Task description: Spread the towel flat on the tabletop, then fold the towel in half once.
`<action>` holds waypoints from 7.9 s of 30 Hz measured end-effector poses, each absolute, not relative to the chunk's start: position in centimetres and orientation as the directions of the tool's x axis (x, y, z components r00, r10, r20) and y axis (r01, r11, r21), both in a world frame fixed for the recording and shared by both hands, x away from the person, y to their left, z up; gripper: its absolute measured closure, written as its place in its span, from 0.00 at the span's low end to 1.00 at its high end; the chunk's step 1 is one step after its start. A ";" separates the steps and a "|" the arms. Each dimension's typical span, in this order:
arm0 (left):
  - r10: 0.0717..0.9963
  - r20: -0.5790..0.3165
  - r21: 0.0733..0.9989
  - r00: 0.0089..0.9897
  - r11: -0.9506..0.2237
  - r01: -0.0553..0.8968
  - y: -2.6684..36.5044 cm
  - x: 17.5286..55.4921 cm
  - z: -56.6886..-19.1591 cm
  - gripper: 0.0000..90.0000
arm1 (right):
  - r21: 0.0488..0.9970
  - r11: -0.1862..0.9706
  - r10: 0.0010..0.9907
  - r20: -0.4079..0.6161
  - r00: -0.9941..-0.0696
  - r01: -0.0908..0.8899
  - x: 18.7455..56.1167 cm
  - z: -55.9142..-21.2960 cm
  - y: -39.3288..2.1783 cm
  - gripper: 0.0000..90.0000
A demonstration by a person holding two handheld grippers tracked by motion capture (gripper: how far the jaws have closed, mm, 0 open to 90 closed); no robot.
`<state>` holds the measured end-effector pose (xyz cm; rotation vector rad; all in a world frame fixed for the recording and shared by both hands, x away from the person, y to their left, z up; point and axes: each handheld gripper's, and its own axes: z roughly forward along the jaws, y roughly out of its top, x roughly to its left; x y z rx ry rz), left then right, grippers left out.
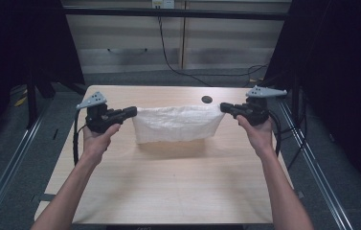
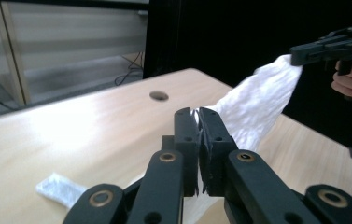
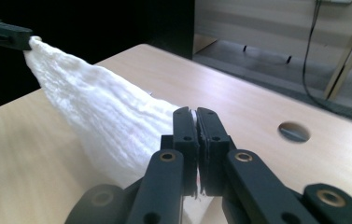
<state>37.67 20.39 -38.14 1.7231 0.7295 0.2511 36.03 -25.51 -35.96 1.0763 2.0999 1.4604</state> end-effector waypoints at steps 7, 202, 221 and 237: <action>0.599 -0.203 0.915 0.775 -0.165 0.368 21.1 35.6 -41.2 0.97 | 0.888 0.203 0.726 0.148 -0.672 0.414 32.6 -39.5 -25.0 0.97; 0.695 -0.187 0.708 0.694 -0.394 0.585 17.1 42.8 -50.5 0.70 | 0.773 0.250 0.760 0.216 -0.613 0.583 37.3 -49.6 -23.1 0.96; 0.678 -0.209 0.759 0.705 -0.342 0.554 17.7 41.6 -49.9 0.95 | 0.790 0.223 0.756 0.230 -0.614 0.571 37.7 -48.5 -23.5 0.97; 0.657 -0.221 0.839 0.721 -0.249 0.484 18.9 42.2 -44.2 0.95 | 0.824 0.219 0.751 0.200 -0.629 0.523 38.6 -44.9 -23.5 0.97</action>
